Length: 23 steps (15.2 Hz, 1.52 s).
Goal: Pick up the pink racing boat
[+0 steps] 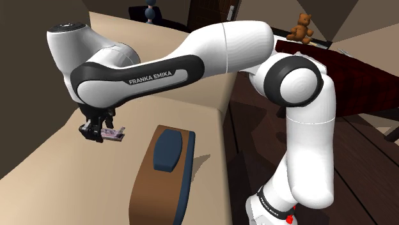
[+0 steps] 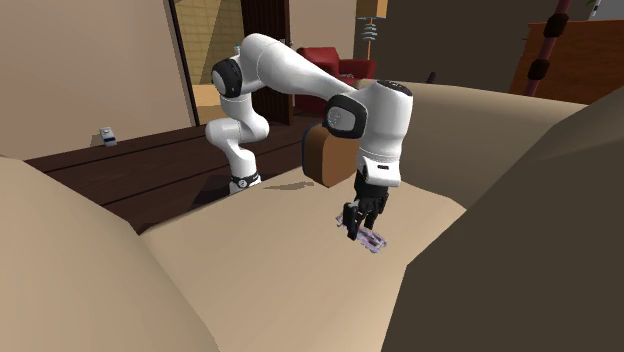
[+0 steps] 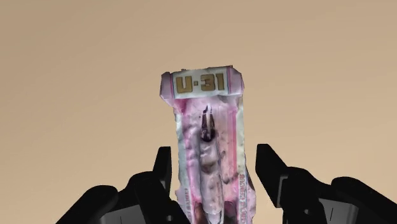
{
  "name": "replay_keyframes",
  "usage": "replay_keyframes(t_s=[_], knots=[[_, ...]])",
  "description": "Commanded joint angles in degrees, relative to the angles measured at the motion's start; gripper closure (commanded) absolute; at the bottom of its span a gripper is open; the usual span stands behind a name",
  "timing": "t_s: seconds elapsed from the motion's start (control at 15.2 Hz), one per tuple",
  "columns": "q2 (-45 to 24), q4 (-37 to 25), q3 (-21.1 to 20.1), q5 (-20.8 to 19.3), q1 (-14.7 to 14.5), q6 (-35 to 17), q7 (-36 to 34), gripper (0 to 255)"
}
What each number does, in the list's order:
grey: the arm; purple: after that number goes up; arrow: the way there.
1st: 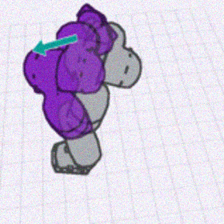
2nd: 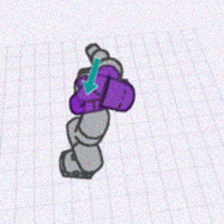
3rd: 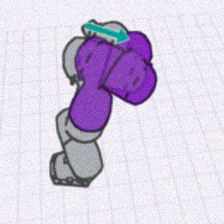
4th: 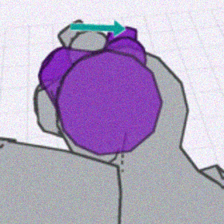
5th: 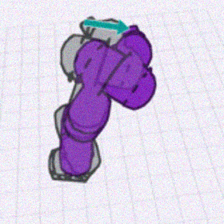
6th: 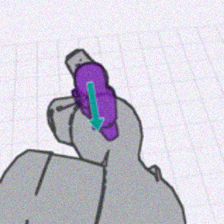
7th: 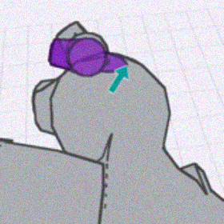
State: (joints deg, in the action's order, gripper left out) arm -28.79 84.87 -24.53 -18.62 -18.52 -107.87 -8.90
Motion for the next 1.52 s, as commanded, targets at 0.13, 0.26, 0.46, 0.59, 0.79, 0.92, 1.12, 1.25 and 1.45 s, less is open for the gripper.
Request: replay_keyframes(t_s=[0.13, 0.26, 0.46, 0.59, 0.79, 0.92, 1.12, 1.25, 1.45], knots=[[0.0, 0.09, 0.0, -0.01, 0.01, -0.1, -0.02, 255], [0.0, 0.1, 0.0, -0.01, 0.01, -0.1, -0.02, 255], [0.0, 0.1, 0.0, -0.01, 0.01, -0.11, -0.02, 255], [0.16, -0.49, -0.05, 0.11, -0.02, 0.6, 0.13, 255], [0.65, -2.07, -0.21, 0.43, -0.1, 2.6, 0.54, 255], [0.93, -3.22, -0.31, 0.62, -0.18, 3.97, 0.8, 255], [1.23, -5.09, -0.42, 0.86, -0.35, 6.07, 1.18, 255], [1.37, -6.44, -0.49, 0.99, -0.49, 7.51, 1.43, 255], [1.45, -8.64, -0.57, 1.12, -0.75, 9.73, 1.78, 255]])
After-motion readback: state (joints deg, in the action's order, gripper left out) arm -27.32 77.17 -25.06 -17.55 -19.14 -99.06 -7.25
